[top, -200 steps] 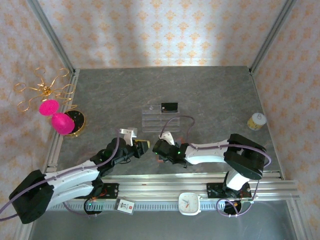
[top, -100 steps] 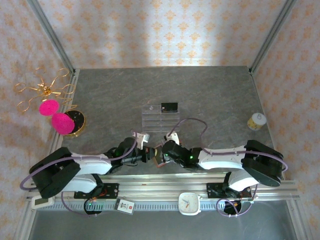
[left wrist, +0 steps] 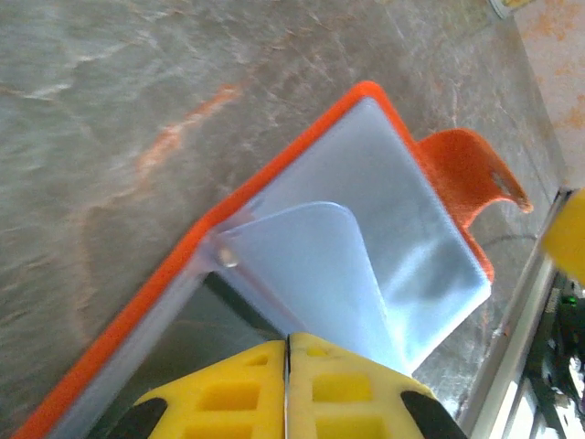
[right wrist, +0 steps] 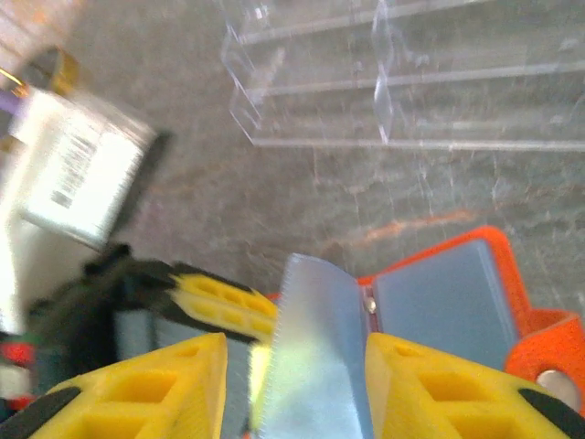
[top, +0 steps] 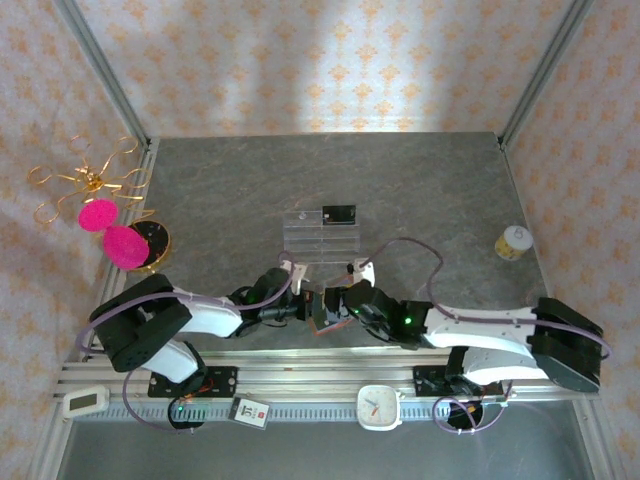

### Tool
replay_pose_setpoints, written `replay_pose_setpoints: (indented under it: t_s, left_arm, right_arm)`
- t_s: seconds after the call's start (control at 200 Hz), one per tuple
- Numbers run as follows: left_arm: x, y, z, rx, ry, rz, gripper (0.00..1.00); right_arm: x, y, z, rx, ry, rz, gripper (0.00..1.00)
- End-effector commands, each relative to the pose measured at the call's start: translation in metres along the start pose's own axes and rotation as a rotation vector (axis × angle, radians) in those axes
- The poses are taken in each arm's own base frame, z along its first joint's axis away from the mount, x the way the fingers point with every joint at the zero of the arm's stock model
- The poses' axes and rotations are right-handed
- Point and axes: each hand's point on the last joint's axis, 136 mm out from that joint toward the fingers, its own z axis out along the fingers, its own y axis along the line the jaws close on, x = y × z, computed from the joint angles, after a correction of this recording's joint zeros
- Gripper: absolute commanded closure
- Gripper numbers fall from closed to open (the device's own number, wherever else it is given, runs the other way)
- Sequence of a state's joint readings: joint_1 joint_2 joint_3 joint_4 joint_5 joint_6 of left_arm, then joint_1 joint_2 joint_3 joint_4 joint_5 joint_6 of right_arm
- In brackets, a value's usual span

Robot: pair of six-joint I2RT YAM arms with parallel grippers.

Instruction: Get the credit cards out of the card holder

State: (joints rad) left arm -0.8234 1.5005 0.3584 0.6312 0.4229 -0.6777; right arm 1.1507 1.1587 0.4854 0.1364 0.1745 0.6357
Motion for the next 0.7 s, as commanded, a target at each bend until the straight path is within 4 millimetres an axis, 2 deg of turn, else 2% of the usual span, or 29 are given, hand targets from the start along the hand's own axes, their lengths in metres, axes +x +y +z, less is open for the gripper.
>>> replay_pose_setpoints:
  t_s: [0.0, 0.14, 0.275, 0.38, 0.441, 0.511, 0.576, 0.696]
  left_arm:
    - [-0.005, -0.03, 0.01, 0.063, 0.032, 0.069, 0.92]
    - [-0.004, -0.052, 0.02, 0.082, 0.07, 0.123, 0.92]
    - [0.01, -0.042, 0.043, 0.055, 0.154, 0.115, 0.99]
    - [0.015, -0.035, 0.057, 0.041, 0.188, 0.105, 1.0]
    - [0.014, -0.034, 0.06, 0.041, 0.184, 0.105, 1.0]
    - [0.012, -0.036, 0.06, 0.047, 0.174, 0.108, 1.0]
    - [0.008, -0.039, 0.059, 0.056, 0.162, 0.112, 1.0]
    - [0.007, -0.043, 0.057, 0.07, 0.154, 0.142, 1.0]
  right_arm:
    - [-0.01, -0.02, -0.011, 0.066, -0.059, 0.042, 0.58]
    - [-0.011, -0.036, -0.022, 0.087, -0.084, 0.076, 0.58]
    - [-0.007, -0.05, -0.029, 0.088, -0.096, 0.114, 0.59]
    - [-0.002, -0.054, -0.031, 0.06, -0.073, 0.135, 0.76]
    - [0.003, -0.052, -0.03, 0.022, -0.035, 0.14, 0.87]
    - [0.013, -0.049, -0.027, -0.022, 0.026, 0.135, 0.95]
    - [0.022, -0.05, -0.023, -0.036, 0.068, 0.133, 1.0]
    - [0.036, -0.058, -0.014, -0.03, 0.115, 0.15, 1.0]
